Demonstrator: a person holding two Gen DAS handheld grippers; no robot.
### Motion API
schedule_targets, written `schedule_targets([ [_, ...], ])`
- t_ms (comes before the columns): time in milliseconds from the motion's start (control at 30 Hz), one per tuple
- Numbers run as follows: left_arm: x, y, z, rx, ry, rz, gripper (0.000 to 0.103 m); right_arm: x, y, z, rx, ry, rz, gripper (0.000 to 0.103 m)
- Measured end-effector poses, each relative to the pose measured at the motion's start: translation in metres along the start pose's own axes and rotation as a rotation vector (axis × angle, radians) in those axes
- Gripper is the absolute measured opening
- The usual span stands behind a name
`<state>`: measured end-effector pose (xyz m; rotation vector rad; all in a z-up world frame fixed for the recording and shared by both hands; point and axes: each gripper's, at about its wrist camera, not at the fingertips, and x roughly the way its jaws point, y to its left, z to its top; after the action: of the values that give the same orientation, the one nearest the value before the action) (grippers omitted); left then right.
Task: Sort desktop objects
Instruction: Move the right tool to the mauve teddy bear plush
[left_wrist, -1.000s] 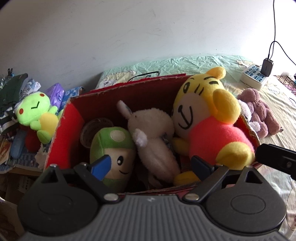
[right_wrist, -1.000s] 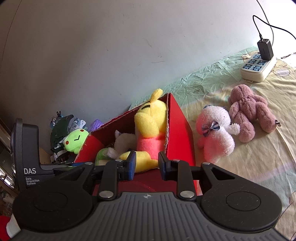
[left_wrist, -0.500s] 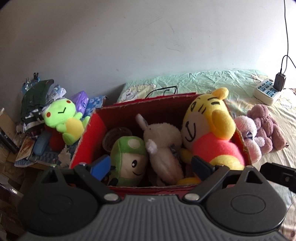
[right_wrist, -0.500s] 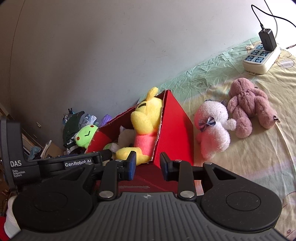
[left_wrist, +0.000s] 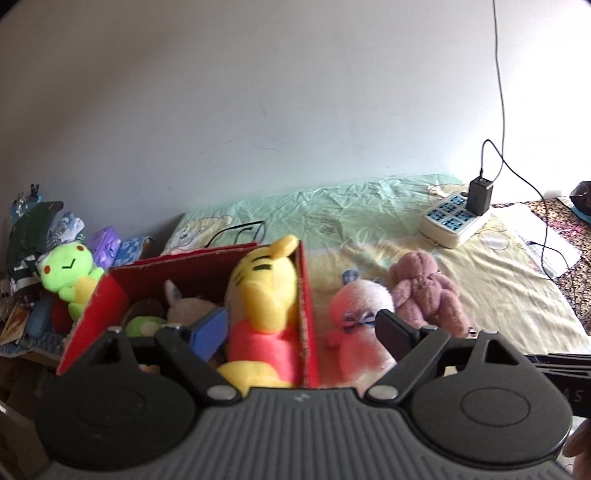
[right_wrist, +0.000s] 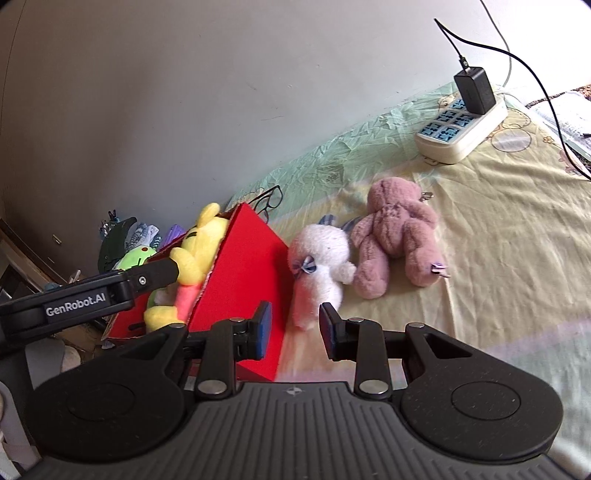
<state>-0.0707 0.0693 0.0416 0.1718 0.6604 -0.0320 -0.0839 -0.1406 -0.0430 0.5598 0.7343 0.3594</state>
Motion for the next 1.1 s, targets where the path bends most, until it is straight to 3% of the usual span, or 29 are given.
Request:
schedule_targets([
  [167, 0.010, -0.041, -0.006, 0.044, 0.020, -0.087, 0.081, -0.005, -0.032, 0.003, 0.024, 0.023, -0.029, 0.032],
  [500, 0.064, -0.086, -0.026, 0.007, 0.120, -0.370, 0.066, -0.004, -0.084, 0.018, 0.061, 0.037, -0.077, 0.032],
  [833, 0.121, -0.086, -0.029, -0.064, 0.200, -0.354, 0.065, 0.024, -0.095, 0.040, 0.045, 0.064, -0.063, 0.033],
  [1100, 0.147, -0.083, -0.028, -0.080, 0.221, -0.340, 0.066, 0.054, -0.099, 0.045, 0.054, 0.112, -0.056, 0.038],
])
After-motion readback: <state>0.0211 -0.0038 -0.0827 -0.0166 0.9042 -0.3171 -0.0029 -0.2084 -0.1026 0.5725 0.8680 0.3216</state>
